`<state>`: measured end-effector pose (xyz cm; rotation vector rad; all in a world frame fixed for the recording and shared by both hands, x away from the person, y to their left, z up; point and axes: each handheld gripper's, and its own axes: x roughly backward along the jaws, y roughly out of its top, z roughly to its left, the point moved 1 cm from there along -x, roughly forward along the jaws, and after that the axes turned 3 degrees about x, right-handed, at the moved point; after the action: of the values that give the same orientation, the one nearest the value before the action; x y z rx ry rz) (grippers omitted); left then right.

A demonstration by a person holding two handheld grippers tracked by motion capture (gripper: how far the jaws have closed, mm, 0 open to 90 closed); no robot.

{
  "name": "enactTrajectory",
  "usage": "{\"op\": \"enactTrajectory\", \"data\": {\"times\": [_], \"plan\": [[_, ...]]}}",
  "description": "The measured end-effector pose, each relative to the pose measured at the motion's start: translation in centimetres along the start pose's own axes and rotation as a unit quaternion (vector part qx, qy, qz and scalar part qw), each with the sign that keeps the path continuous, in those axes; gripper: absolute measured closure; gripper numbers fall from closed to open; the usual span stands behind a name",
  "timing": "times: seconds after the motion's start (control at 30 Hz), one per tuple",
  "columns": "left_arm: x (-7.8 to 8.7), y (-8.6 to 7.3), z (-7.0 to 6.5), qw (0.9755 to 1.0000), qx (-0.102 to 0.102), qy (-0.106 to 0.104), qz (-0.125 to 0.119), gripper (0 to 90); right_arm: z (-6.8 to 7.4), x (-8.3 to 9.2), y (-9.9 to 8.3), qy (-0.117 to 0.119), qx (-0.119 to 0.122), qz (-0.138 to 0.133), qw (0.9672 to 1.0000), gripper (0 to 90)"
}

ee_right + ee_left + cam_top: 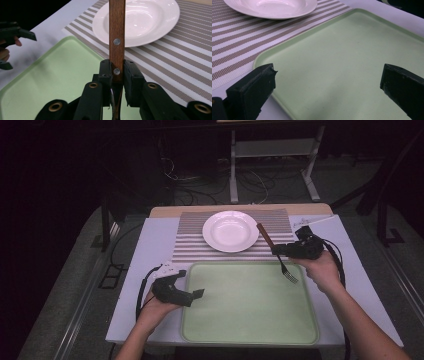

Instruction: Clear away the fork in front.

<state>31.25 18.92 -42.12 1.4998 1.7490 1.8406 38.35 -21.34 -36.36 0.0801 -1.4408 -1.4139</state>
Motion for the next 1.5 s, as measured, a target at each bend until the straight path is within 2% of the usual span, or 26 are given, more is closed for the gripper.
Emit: {"op": "enactTrajectory", "data": {"times": [0.13,0.3,0.43,0.67,0.73,0.97,1.27,1.3,1.5], "plan": [[-0.1,0.0,0.0,1.0,0.001,0.0,0.0,0.0,0.8,-0.1,-0.6,0.008,0.009,-0.005,0.9999,77.1],[-0.1,0.0,-0.1,1.0,0.001,0.003,0.003,0.0,2.6,0.2,-2.3,0.014,0.034,-0.017,0.9992,77.1],[-0.1,0.3,-0.2,1.0,0.0,0.007,0.002,0.0,3.4,0.3,-3.1,0.023,0.046,-0.024,0.9984,77.1],[-0.1,0.5,-0.3,0.9998,-0.002,0.016,0.008,0.0,3.3,0.1,-4.1,0.035,0.045,-0.025,0.9981,77.1],[0.1,0.9,-0.3,0.9998,0.0,0.021,-0.001,0.0,3.2,-0.2,-4.3,0.037,0.045,-0.022,0.9981,77.1],[0.2,2.1,0.1,0.9996,0.004,0.027,-0.009,0.0,3.1,-0.4,-4.4,0.034,0.05,-0.019,0.998,77.1],[-0.2,4.3,0.2,0.9996,-0.006,0.023,-0.016,0.0,3.0,-0.6,-4.4,0.037,0.048,-0.021,0.998,77.0],[-0.4,4.9,0.3,0.9995,-0.009,0.022,-0.02,0.0,3.0,-0.6,-4.4,0.037,0.047,-0.022,0.998,77.1],[-1.5,6.0,0.2,0.9993,-0.009,0.013,-0.033,0.0,3.0,-0.5,-4.3,0.035,0.045,-0.026,0.998,77.0]]}}
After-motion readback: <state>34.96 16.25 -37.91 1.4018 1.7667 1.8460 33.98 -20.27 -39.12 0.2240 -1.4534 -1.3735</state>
